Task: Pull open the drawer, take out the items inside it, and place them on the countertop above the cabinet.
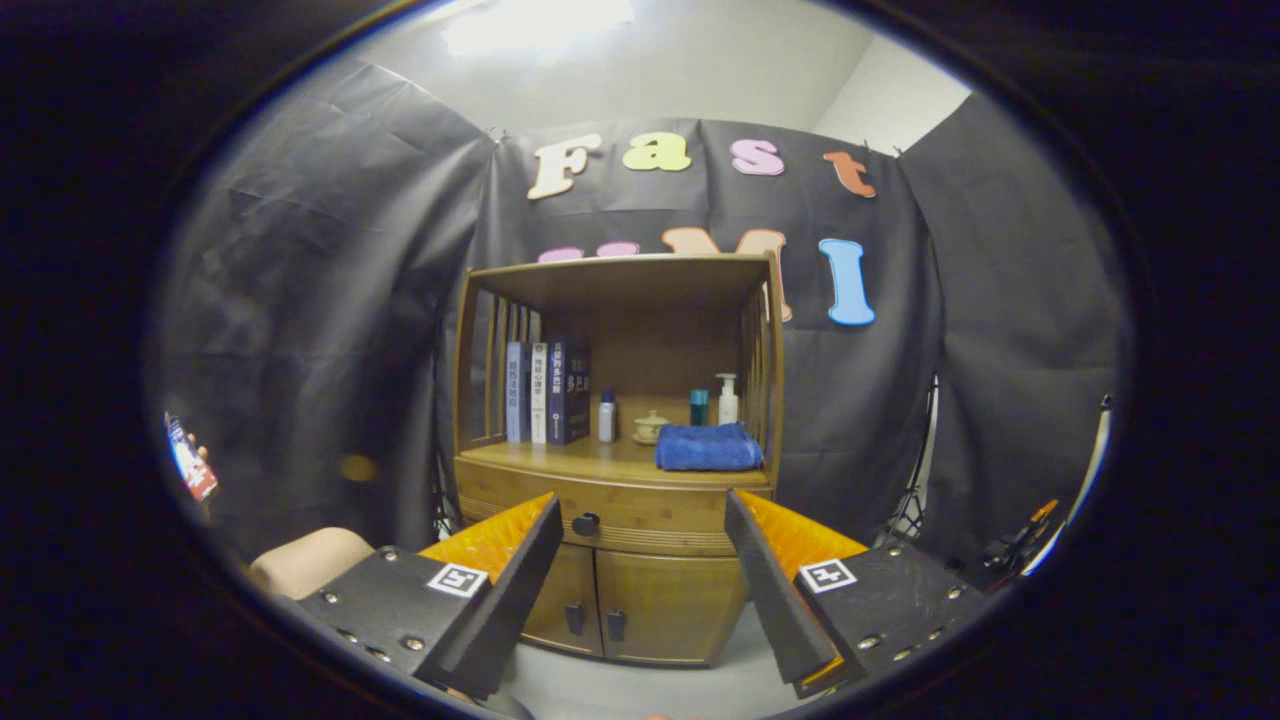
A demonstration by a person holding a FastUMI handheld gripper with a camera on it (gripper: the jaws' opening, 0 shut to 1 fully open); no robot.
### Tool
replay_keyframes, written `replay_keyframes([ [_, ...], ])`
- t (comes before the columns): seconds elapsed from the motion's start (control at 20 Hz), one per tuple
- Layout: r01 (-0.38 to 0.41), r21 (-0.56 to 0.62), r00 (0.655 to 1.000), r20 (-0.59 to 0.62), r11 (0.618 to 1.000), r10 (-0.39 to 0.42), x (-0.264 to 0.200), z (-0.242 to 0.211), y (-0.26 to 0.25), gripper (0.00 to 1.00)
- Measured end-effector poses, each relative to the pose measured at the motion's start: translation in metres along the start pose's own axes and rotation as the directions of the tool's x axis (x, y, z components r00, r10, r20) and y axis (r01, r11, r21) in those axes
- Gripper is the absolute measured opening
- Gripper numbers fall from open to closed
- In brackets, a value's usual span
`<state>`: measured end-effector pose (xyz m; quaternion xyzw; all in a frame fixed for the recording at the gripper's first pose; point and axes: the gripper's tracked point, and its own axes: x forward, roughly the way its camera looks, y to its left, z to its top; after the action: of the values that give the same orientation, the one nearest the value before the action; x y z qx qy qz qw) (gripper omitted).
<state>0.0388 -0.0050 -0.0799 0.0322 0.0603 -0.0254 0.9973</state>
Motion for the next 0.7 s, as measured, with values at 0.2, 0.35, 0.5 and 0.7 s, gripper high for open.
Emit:
replay_keyframes([
  [0.2,-0.024,0.048,0.999,-0.042,0.999,0.026,0.053,-0.039,0.025,0.98],
  [0.35,-0.030,0.017,0.998,-0.047,0.999,0.031,0.098,-0.064,0.041,0.98],
  [0.5,-0.040,-0.038,0.997,-0.065,0.998,0.037,0.145,-0.094,0.055,0.98],
  [0.7,-0.061,-0.052,0.990,-0.128,0.997,0.054,0.202,-0.138,0.080,0.98],
])
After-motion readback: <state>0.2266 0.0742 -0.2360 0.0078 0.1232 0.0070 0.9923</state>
